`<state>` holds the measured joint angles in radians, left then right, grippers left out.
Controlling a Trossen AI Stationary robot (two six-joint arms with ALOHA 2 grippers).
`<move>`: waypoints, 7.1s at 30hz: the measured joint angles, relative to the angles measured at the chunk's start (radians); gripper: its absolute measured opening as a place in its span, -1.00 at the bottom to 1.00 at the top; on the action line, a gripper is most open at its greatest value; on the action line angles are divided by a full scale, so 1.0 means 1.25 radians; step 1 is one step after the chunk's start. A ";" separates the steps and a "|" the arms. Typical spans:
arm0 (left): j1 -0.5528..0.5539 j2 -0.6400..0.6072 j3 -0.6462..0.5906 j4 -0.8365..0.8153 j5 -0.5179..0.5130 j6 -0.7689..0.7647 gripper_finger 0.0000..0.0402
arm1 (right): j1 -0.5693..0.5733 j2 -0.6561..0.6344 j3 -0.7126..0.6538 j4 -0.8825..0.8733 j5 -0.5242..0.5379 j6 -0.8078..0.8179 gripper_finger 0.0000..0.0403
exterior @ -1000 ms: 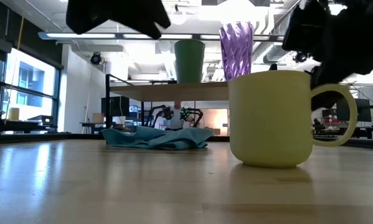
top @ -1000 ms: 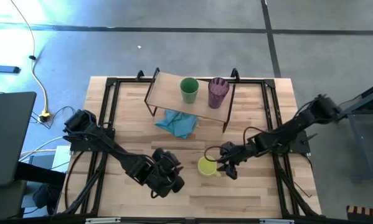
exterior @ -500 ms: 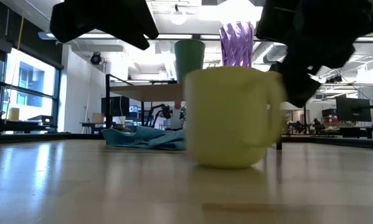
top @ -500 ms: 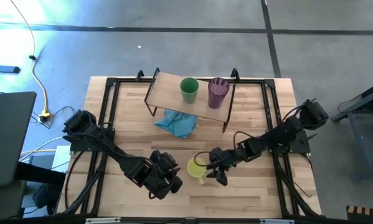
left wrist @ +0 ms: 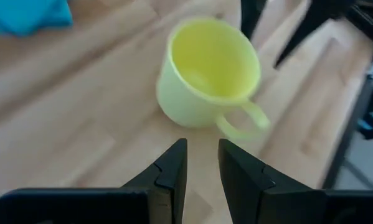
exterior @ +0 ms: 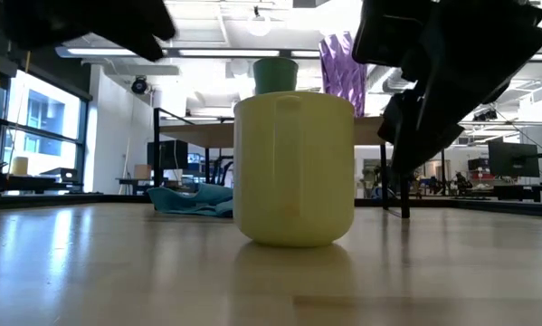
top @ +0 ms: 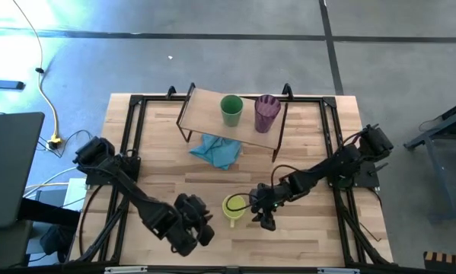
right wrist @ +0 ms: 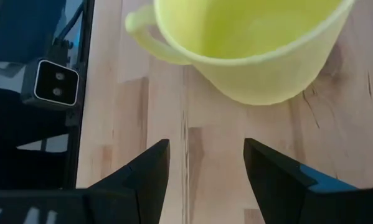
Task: Stack small to large cups/mugs on shelf
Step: Put the yellow mug on the shelf
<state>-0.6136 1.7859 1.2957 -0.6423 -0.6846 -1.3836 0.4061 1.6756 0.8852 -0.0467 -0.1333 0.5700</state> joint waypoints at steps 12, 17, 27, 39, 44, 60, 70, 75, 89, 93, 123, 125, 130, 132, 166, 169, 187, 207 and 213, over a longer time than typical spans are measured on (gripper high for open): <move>-0.033 0.062 0.000 0.212 0.071 -0.050 -0.60 | -0.016 -0.020 0.001 0.024 0.007 -0.015 -0.02; -0.033 0.092 0.001 0.250 0.096 -0.081 -0.60 | -0.019 -0.104 0.001 -0.021 0.048 -0.023 -0.02; -0.021 0.130 0.000 0.329 0.071 -0.079 -0.60 | -0.009 -0.332 0.001 -0.141 0.186 -0.046 -0.02; 0.080 0.202 0.004 0.510 0.082 -0.091 -0.58 | -0.010 -0.463 0.001 -0.297 0.203 -0.140 -0.02; 0.102 0.218 0.033 0.482 0.129 -0.090 -0.35 | -0.009 -0.484 0.001 -0.300 0.187 -0.161 -0.02; 0.113 0.219 0.121 0.178 0.071 -0.189 0.28 | -0.011 -0.489 0.000 -0.354 0.178 -0.190 -0.02; 0.171 0.219 0.121 0.157 0.071 -0.174 0.28 | -0.017 -0.489 0.000 -0.354 0.175 -0.206 -0.02; 0.189 0.219 0.121 0.150 0.086 -0.169 0.27 | -0.017 -0.489 0.000 -0.354 0.165 -0.206 -0.02; 0.193 0.219 0.121 0.131 0.053 -0.168 -0.27 | -0.017 -0.489 0.000 -0.354 0.164 -0.212 -0.02; 0.193 0.219 0.121 0.134 0.051 -0.153 -0.44 | -0.017 -0.489 0.000 -0.354 0.164 -0.212 -0.02; 0.184 0.150 0.119 -0.025 0.080 -0.146 -0.81 | -0.018 -0.488 0.000 -0.367 0.156 -0.206 -0.02; 0.179 0.116 0.120 -0.077 0.080 -0.143 -0.81 | -0.018 -0.488 0.000 -0.367 0.155 -0.206 -0.02; 0.181 0.024 0.120 -0.219 0.079 -0.093 -0.81 | -0.018 -0.488 0.000 -0.365 0.155 -0.206 -0.02; 0.182 -0.017 0.120 -0.263 0.073 -0.072 -0.81 | -0.018 -0.488 0.000 -0.354 0.155 -0.205 -0.02; 0.700 -0.421 0.076 -0.271 0.218 0.566 -0.81 | -0.008 -0.488 0.000 -0.032 0.275 -0.106 -0.02; 0.771 -0.421 0.076 -0.247 0.302 0.603 -0.81 | -0.008 -0.488 0.000 -0.031 0.275 -0.098 -0.02; 0.942 -0.373 0.076 -0.223 0.539 0.653 -0.81 | 0.034 -0.488 0.000 -0.031 0.343 -0.062 -0.02; 0.942 -0.331 -0.026 -0.137 0.559 0.657 -0.81 | 0.096 -0.488 0.000 -0.033 0.416 -0.056 -0.02; 0.942 -0.331 -0.027 -0.132 0.556 0.645 -0.81 | 0.096 -0.488 0.000 -0.037 0.417 -0.049 -0.02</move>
<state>0.5636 1.3720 1.2613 -0.8075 0.0104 -0.5768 0.5262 1.0653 0.8852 -0.0933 0.3885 0.5087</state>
